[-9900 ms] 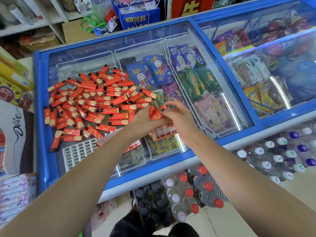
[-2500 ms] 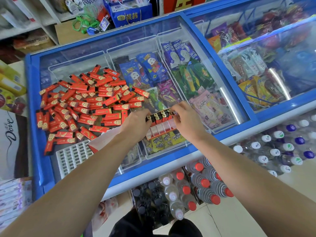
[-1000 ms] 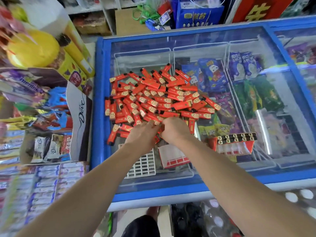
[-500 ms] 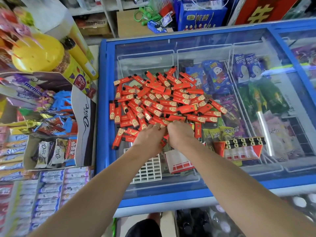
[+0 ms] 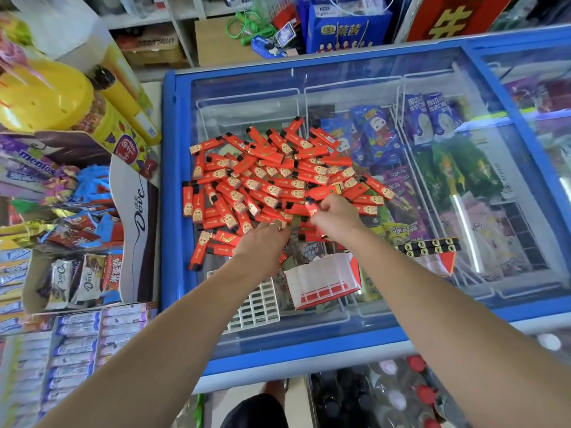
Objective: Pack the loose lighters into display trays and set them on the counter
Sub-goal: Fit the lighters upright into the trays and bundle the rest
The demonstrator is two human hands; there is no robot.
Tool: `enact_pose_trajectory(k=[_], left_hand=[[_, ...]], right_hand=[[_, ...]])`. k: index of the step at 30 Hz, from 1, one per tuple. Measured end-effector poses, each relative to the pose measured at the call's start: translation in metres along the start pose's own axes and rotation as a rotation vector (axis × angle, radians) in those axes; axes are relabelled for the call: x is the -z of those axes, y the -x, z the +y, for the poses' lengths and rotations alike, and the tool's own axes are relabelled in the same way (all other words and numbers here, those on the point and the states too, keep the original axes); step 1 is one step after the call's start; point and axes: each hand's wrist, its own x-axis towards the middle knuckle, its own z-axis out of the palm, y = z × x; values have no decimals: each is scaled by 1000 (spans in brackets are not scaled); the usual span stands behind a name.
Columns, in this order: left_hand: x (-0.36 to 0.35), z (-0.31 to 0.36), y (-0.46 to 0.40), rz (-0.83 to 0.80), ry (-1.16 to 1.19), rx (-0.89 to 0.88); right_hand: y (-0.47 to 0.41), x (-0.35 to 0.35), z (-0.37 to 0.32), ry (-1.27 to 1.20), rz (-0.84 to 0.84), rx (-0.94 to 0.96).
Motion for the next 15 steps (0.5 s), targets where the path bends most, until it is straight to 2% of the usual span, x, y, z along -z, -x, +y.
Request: enact_pose_trajectory(k=[4,9,12,15], left_hand=[[-1,1,-3,23,-54,-31],[5,2,-6,116,-76,-81],[18,-3,-5,231,69,-35],[27,-11,-7,333,357,82]], right_hand=[[-1,14,12,-201,36,-100],[-1,17,23,-265,69,-136],[-4,14,23,-252,76,-144],[-5,10,25,-214,109,-101]])
